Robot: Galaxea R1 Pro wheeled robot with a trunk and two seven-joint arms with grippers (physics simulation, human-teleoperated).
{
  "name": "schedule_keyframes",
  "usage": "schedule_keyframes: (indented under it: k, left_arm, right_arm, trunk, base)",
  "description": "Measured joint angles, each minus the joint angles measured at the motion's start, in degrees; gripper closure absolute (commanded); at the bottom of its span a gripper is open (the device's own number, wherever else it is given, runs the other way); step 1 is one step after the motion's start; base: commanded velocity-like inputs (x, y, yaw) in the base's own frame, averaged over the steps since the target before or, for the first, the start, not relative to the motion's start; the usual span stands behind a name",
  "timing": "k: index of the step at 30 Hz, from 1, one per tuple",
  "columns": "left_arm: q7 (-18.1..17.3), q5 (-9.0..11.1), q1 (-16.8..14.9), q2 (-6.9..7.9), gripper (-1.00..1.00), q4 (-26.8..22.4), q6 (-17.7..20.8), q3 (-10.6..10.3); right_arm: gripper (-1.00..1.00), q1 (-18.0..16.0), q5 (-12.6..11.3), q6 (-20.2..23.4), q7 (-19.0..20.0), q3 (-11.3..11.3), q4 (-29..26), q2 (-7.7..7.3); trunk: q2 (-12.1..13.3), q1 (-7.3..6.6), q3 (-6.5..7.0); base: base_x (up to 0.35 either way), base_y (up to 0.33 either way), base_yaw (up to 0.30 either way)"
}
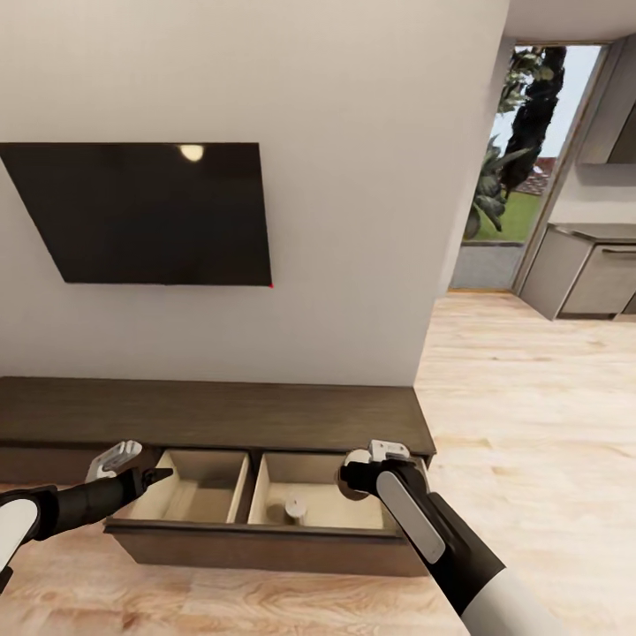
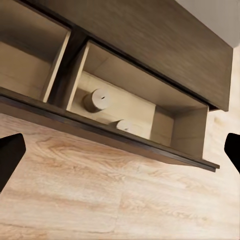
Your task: Place each of the two pumpkins and all three candles from the living room inside a cabinet in the living room (use any cabinet), then make sure every cabinet is closed, and position the cauldron so it is next to a table in the living room.
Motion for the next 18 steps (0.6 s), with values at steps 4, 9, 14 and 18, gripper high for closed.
schedule_keyframes:
  k: [4,9,14,18]
  left_arm:
    - [0.0,0.0,0.0,0.0,-1.0,0.0,0.0,0.0]
    - [0.0,0.0,0.0,0.0,-1.0,0.0,0.0,0.0]
    - [0.0,0.0,0.0,0.0,-1.0,0.0,0.0,0.0]
    - [0.0,0.0,0.0,0.0,-1.0,0.0,0.0,0.0]
  right_arm:
    - [1.0,0.0,0.0,-0.1,0.1,-0.1,0.4,0.04]
    - [1.0,0.0,0.4,-0.1,0.2,-2.7,2.8,0.18]
    - [1.0,0.0,0.1,-0.6,0.3,-4.0,6.3,0.23]
    - [1.0,0.0,0.0,-1.1,1.1,-4.1,9.0,0.29]
  trunk:
    - [0.0,0.0,0.0]
    - [0.0,0.0,0.0]
    - [0.0,0.0,0.0]
    - [0.0,0.01,0.0]
  base:
    - [0.264,0.0,0.0]
    - [0.264,0.0,0.0]
    - [0.248,0.0,0.0]
    - [0.149,0.0,0.0]
